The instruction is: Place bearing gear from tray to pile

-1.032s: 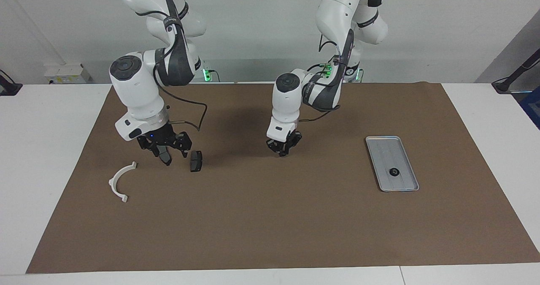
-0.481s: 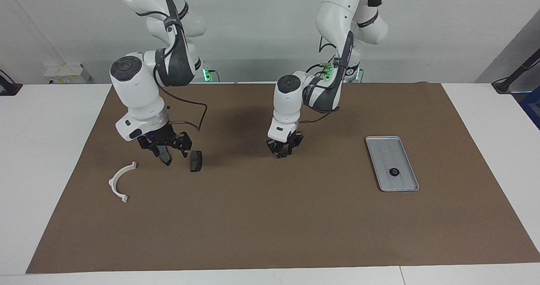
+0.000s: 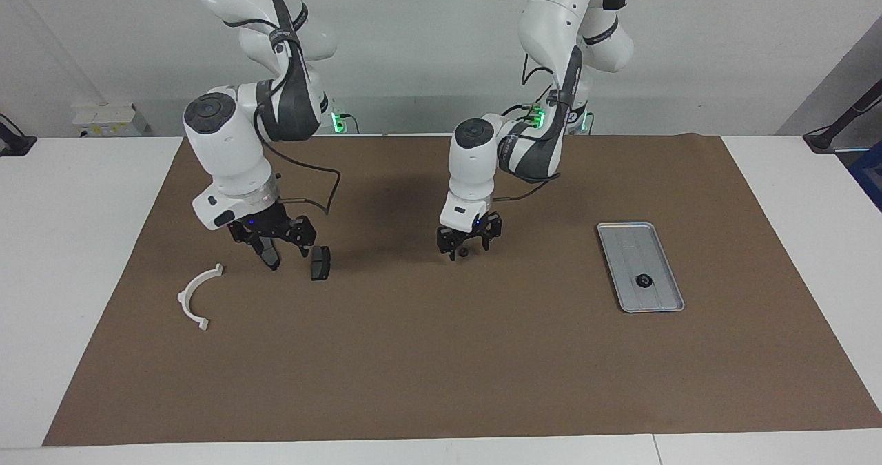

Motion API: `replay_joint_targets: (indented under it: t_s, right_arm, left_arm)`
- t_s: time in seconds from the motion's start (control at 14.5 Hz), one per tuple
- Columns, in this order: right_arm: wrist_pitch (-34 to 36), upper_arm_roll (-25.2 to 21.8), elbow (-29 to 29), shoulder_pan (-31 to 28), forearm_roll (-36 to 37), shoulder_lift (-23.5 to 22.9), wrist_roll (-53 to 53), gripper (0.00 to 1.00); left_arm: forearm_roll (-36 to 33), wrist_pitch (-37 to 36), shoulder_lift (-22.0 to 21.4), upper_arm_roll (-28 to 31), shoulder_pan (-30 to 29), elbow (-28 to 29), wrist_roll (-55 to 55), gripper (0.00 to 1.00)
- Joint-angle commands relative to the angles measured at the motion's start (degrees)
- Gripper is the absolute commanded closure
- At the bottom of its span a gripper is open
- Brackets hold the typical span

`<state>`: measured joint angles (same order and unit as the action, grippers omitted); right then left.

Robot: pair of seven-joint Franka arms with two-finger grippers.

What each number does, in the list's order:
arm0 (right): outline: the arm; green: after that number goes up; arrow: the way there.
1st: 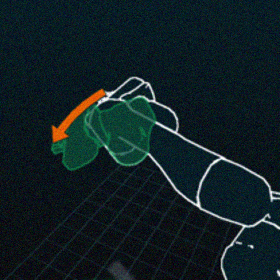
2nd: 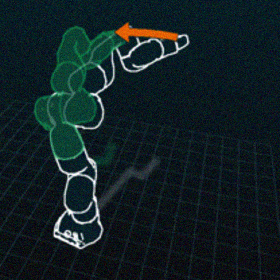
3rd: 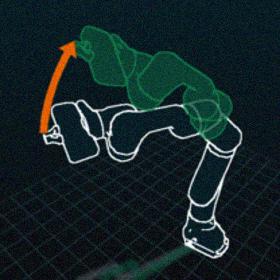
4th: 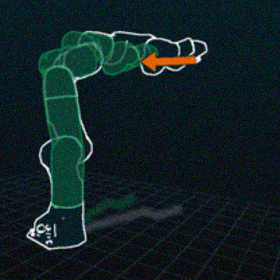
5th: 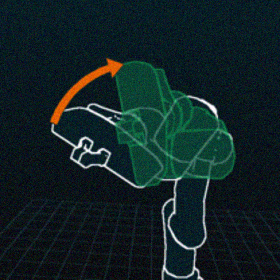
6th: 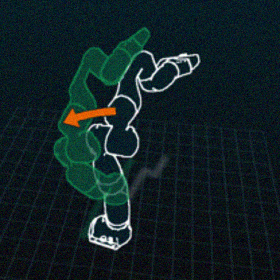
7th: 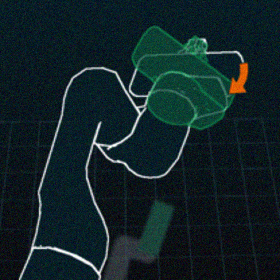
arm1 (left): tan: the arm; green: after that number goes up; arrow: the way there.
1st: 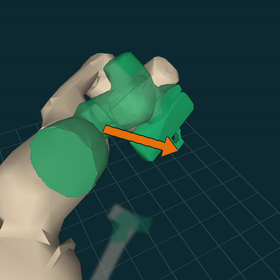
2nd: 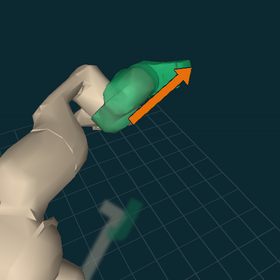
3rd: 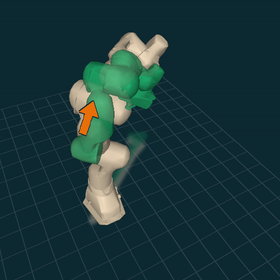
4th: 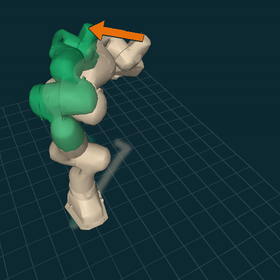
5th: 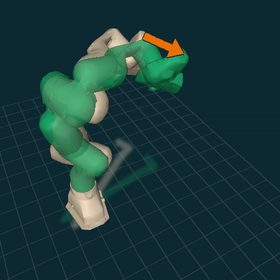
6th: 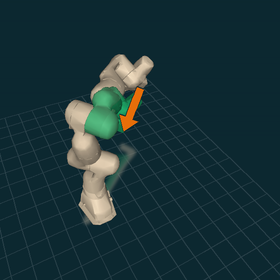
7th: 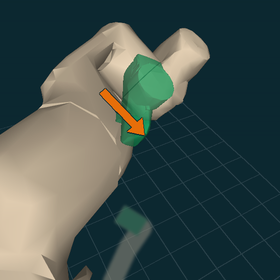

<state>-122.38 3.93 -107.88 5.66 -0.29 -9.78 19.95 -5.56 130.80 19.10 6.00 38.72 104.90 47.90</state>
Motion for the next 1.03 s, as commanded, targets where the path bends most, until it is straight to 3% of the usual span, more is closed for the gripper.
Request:
replay_joint_targets:
  t_s: [0.0,0.41,0.69,0.96]
  right_arm:
    - [-0.75,0.20,-0.76,2.77,0.12,0.20,6.75,0.00]
    - [-1.89,0.20,-0.32,13.57,0.21,-0.94,24.85,0.00]
    - [-5.13,0.11,0.65,20.61,1.17,-4.28,37.25,0.00]
    - [-3.31,0.02,3.72,23.95,2.92,-6.57,39.55,0.00]
  left_arm:
    - [-0.25,-3.79,-4.42,-0.73,-6.88,1.09,-10.07,0.15]
    - [3.97,-4.67,-5.04,-0.64,-19.36,1.53,-31.25,0.19]
    - [6.08,-4.93,-5.57,-0.73,-26.14,2.58,-42.07,0.19]
    - [8.98,-4.94,-6.10,-0.82,-31.68,4.17,-51.48,0.19]
